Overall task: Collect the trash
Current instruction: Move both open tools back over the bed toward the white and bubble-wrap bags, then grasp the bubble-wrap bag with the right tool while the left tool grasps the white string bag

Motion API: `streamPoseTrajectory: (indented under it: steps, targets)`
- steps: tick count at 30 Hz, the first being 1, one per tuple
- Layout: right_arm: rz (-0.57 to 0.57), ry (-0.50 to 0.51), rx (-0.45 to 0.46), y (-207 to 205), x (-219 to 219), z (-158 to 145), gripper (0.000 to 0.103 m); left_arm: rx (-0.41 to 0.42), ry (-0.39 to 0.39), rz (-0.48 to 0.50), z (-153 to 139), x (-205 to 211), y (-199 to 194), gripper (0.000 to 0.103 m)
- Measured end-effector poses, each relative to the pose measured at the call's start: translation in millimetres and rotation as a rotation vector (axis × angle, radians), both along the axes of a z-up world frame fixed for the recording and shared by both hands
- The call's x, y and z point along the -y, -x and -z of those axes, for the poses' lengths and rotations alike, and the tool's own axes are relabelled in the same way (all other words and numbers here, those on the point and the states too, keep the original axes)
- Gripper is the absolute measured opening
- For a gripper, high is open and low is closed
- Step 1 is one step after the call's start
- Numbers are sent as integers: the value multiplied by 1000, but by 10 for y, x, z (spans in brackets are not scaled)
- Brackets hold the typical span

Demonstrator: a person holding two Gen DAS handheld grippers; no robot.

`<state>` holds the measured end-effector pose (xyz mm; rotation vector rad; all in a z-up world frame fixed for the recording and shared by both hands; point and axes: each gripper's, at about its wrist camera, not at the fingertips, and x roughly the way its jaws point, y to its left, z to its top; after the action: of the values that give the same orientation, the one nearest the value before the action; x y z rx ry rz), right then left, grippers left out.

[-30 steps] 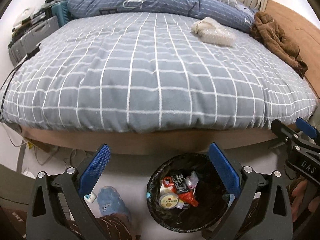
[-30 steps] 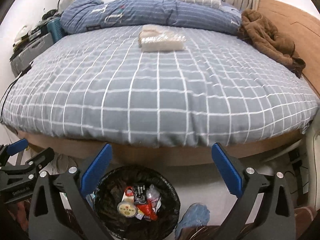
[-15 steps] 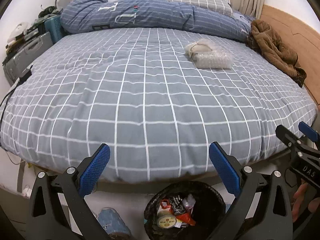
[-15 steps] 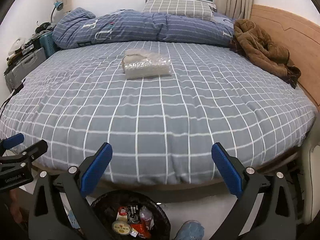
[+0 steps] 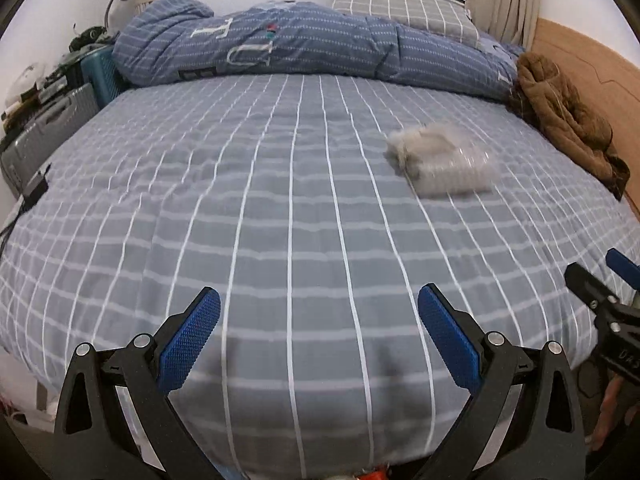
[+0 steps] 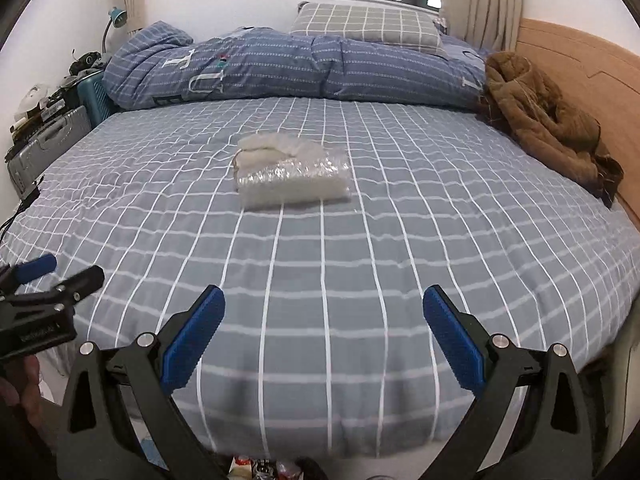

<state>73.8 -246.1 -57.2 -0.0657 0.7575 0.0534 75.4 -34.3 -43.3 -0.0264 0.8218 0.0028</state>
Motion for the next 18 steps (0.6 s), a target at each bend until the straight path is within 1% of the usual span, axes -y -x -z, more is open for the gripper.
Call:
streamPoseTrajectory:
  steps: [8,12,15,18]
  targets:
    - [-31,26,-8,-790,-179,8,95,7,16,-2,-66,-100,-499,97]
    - [-53,41,-21,-1155,-256,77,95,11,15,3,-98,-116,-689,97]
    - [-71,32,-36,-1407,-331,131,95,12,8,8,-103,-128,-853,97]
    - [-92,31,-63,-1647,-444,232,95,3,23,-6,-70,-196,-979,97]
